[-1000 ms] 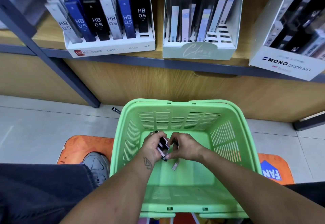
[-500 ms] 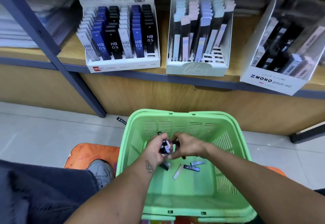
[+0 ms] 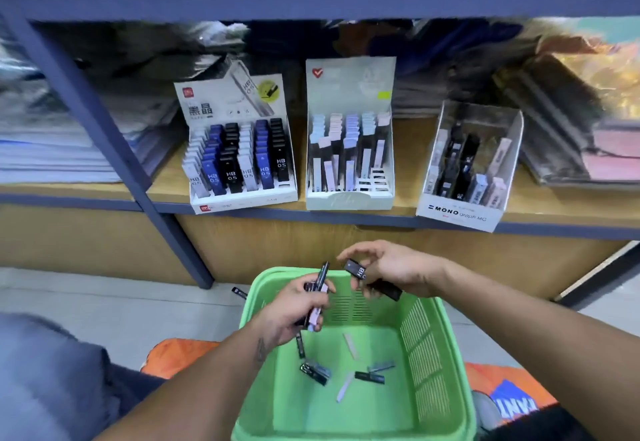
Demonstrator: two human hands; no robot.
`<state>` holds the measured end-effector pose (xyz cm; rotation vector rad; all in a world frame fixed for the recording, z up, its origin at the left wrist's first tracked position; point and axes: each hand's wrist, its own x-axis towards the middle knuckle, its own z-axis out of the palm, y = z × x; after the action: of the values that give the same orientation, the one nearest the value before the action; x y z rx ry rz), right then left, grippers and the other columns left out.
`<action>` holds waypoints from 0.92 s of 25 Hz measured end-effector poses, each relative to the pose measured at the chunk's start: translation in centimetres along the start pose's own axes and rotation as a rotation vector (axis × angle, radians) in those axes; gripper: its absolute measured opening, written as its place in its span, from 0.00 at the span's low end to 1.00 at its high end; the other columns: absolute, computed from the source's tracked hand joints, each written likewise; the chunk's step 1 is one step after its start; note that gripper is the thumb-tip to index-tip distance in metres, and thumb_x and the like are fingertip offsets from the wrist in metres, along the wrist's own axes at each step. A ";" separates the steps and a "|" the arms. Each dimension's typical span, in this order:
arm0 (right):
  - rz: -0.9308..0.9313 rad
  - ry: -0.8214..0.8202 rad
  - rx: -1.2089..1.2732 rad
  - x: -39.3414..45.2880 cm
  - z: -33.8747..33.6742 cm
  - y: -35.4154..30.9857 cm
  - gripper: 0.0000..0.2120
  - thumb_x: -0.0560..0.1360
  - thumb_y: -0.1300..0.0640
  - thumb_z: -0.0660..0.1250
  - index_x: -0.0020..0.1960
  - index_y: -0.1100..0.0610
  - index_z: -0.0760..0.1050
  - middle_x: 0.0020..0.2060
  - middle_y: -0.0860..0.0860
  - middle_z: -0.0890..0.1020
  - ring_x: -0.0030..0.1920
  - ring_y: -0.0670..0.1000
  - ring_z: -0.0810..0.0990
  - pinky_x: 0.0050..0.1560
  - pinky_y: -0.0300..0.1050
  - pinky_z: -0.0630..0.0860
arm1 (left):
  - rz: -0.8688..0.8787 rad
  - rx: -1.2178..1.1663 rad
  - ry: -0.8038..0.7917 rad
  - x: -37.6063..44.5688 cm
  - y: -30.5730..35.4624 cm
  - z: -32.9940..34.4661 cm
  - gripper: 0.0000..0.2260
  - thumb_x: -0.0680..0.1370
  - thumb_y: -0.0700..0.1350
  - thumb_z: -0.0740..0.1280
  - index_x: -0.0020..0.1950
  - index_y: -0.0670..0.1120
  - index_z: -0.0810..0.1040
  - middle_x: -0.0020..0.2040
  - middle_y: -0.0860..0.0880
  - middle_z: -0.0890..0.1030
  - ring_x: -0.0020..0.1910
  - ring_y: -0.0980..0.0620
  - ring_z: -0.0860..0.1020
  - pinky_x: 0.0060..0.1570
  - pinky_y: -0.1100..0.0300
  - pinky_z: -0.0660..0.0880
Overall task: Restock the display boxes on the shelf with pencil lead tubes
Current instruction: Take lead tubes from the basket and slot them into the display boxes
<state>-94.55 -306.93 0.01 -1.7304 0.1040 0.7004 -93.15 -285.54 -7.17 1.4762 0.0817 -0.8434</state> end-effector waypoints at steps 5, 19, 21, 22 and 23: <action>-0.184 0.111 0.043 -1.8 0.0 -2.7 0.18 0.78 0.70 0.66 0.64 0.55 0.77 0.40 0.55 0.84 0.35 0.52 0.78 0.36 0.46 0.73 | 0.147 0.106 -0.173 -2.4 4.6 1.7 0.12 0.68 0.31 0.68 0.47 0.44 0.79 0.30 0.45 0.71 0.22 0.50 0.71 0.22 0.63 0.69; -0.521 0.367 -0.561 -0.1 2.0 -15.6 0.02 0.79 0.57 0.70 0.50 0.51 0.80 0.40 0.45 0.85 0.37 0.42 0.81 0.44 0.43 0.77 | 0.032 0.432 0.003 -6.1 19.9 -5.3 0.05 0.77 0.35 0.68 0.51 0.42 0.77 0.29 0.45 0.73 0.21 0.52 0.72 0.19 0.65 0.70; -0.548 0.435 -0.451 0.1 2.1 -17.3 0.03 0.76 0.57 0.74 0.50 0.52 0.84 0.37 0.44 0.84 0.34 0.39 0.79 0.38 0.37 0.75 | 0.059 0.375 0.058 -6.7 22.1 -6.4 0.06 0.77 0.35 0.68 0.52 0.42 0.77 0.29 0.44 0.73 0.21 0.51 0.71 0.20 0.65 0.69; -0.541 0.445 -0.363 0.3 2.1 -17.9 0.04 0.76 0.58 0.75 0.51 0.54 0.85 0.38 0.47 0.85 0.34 0.40 0.80 0.37 0.37 0.77 | 0.083 0.343 0.063 -7.0 23.0 -6.8 0.06 0.76 0.35 0.68 0.52 0.42 0.77 0.30 0.44 0.73 0.21 0.51 0.71 0.20 0.65 0.69; -0.533 0.443 -0.280 0.4 2.1 -18.4 0.06 0.75 0.60 0.75 0.52 0.56 0.84 0.39 0.50 0.85 0.35 0.43 0.82 0.39 0.40 0.80 | 0.111 0.322 0.062 -7.4 23.7 -7.1 0.06 0.76 0.34 0.67 0.51 0.42 0.78 0.30 0.44 0.73 0.22 0.50 0.70 0.20 0.65 0.68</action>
<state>-87.20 -299.58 15.38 -2.0415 -0.1552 -0.0696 -82.59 -279.05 15.49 1.7918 -0.0937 -0.7437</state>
